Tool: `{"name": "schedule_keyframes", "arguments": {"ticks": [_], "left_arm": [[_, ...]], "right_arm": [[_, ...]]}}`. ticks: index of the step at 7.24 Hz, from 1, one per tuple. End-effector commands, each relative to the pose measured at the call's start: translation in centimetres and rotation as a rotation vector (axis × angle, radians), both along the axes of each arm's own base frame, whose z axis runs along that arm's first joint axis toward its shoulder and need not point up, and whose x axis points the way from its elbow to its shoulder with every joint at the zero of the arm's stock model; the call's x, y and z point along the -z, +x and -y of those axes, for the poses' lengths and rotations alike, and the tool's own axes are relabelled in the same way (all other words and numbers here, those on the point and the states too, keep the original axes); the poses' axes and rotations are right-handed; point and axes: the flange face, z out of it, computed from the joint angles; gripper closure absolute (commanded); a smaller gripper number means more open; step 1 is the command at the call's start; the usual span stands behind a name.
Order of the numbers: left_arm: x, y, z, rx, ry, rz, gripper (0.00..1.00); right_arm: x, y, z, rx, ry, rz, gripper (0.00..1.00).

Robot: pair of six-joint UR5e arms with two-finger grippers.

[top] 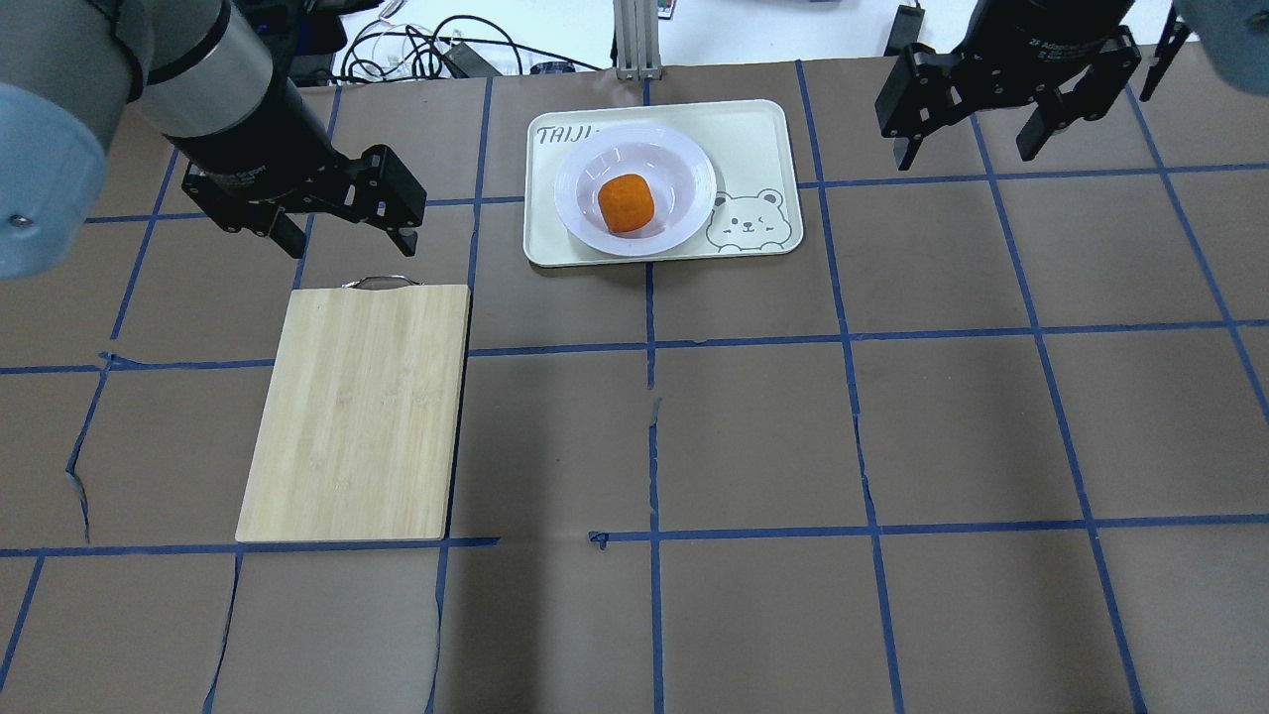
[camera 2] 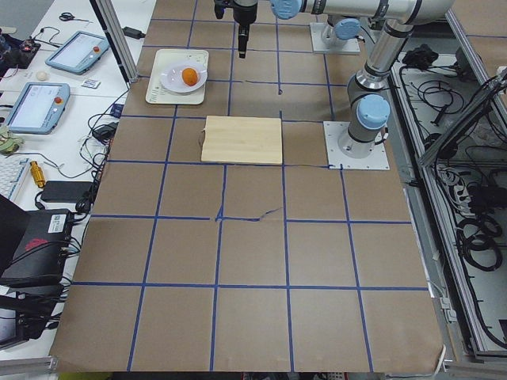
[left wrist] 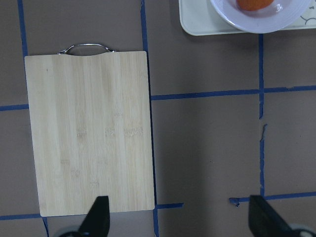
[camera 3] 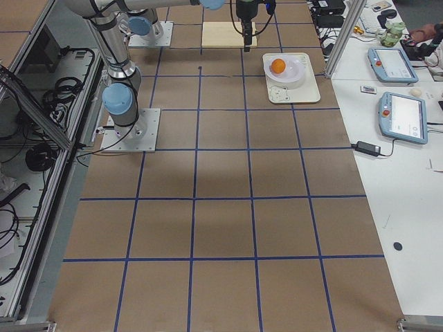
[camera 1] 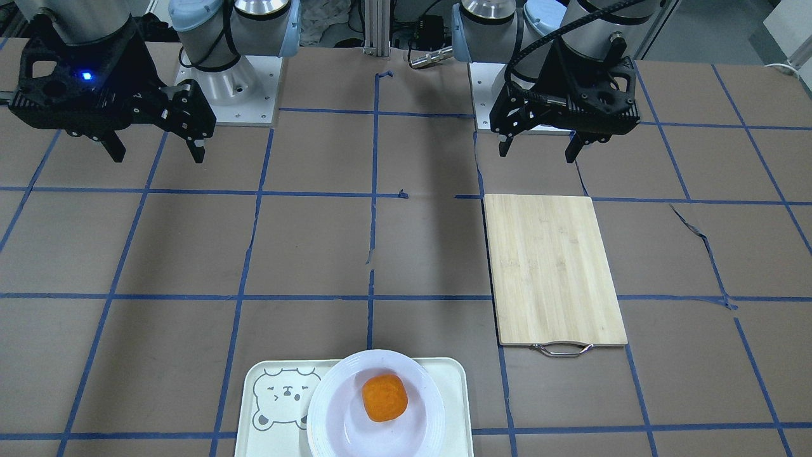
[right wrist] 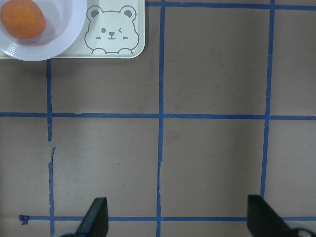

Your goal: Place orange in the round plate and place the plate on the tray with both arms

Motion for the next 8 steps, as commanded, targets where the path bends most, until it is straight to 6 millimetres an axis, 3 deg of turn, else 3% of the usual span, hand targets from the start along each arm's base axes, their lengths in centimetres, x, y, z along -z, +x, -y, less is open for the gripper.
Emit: {"name": "schedule_keyframes", "arguments": {"ticks": [1, 8], "left_arm": [[0.0, 0.0, 0.0, 0.0, 0.0, 0.0, 0.0], [0.0, 0.1, 0.02, -0.002, 0.0, 0.003, 0.0]], "right_arm": [[-0.03, -0.03, -0.02, 0.0, -0.001, 0.0, 0.0], [-0.74, -0.19, -0.27, 0.008, -0.01, -0.017, 0.0]]}}
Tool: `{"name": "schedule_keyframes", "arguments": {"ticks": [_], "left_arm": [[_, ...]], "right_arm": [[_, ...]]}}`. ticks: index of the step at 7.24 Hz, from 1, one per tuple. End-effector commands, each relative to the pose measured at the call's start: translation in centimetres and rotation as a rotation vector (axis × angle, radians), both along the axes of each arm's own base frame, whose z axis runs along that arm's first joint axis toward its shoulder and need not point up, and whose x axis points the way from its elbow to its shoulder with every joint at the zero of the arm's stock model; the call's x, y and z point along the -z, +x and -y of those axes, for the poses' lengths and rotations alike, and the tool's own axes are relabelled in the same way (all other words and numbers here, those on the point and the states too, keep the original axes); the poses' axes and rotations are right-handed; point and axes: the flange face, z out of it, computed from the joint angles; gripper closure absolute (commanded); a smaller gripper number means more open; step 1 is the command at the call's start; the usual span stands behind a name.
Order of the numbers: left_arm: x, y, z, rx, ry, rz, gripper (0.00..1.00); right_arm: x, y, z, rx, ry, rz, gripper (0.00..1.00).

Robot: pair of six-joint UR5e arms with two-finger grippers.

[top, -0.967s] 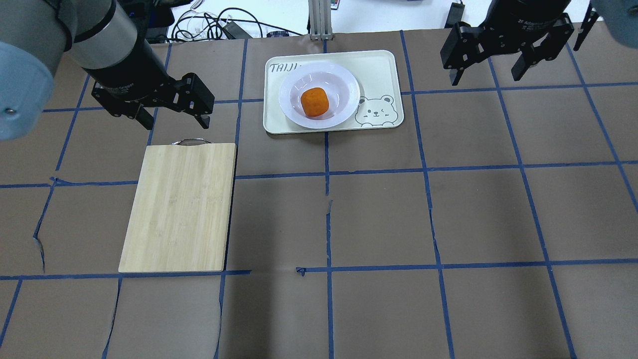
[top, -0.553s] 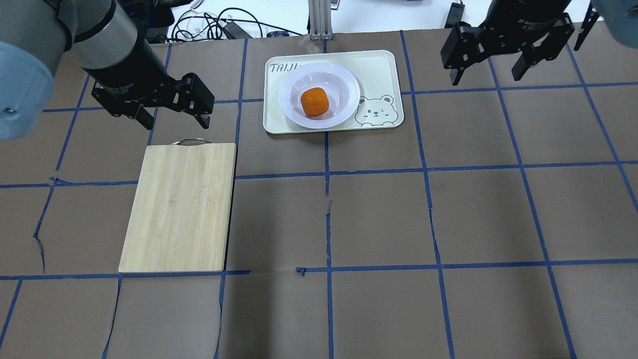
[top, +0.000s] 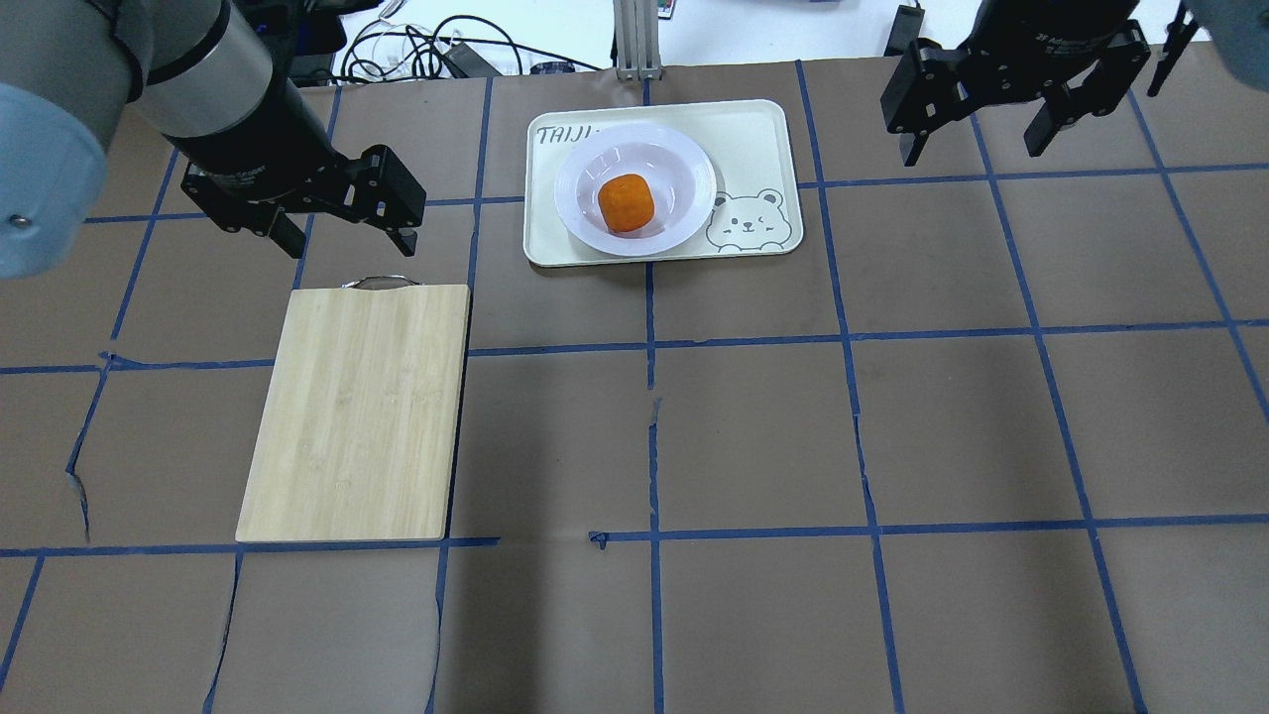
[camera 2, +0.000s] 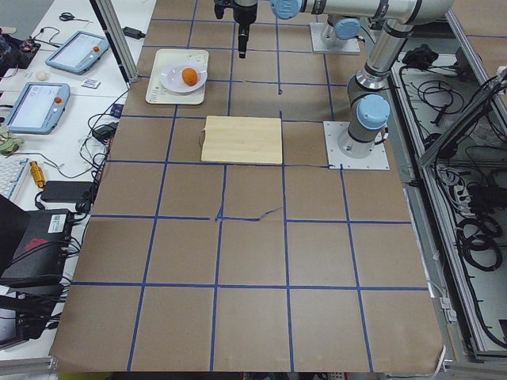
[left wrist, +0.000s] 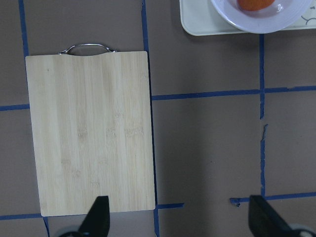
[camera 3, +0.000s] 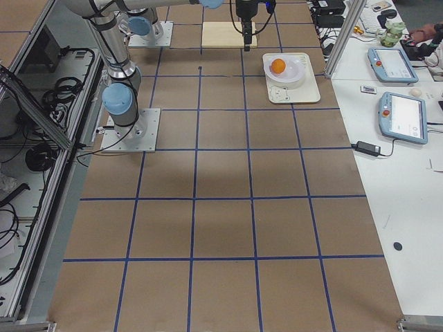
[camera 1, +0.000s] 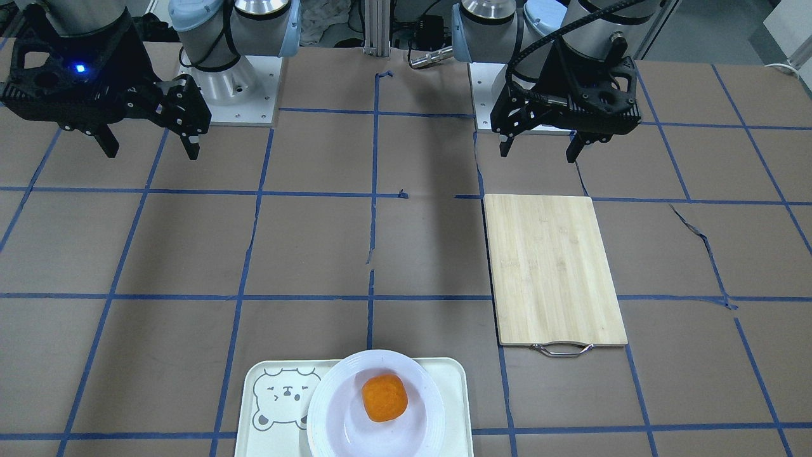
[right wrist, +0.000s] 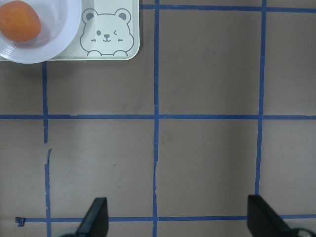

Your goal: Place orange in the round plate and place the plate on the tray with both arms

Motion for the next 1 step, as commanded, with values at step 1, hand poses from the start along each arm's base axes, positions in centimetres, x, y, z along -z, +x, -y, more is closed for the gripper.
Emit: {"name": "schedule_keyframes", "arguments": {"ticks": [1], "left_arm": [[0.01, 0.01, 0.01, 0.0, 0.0, 0.001, 0.0]], "right_arm": [[0.0, -0.02, -0.03, 0.0, 0.001, -0.001, 0.0]]}}
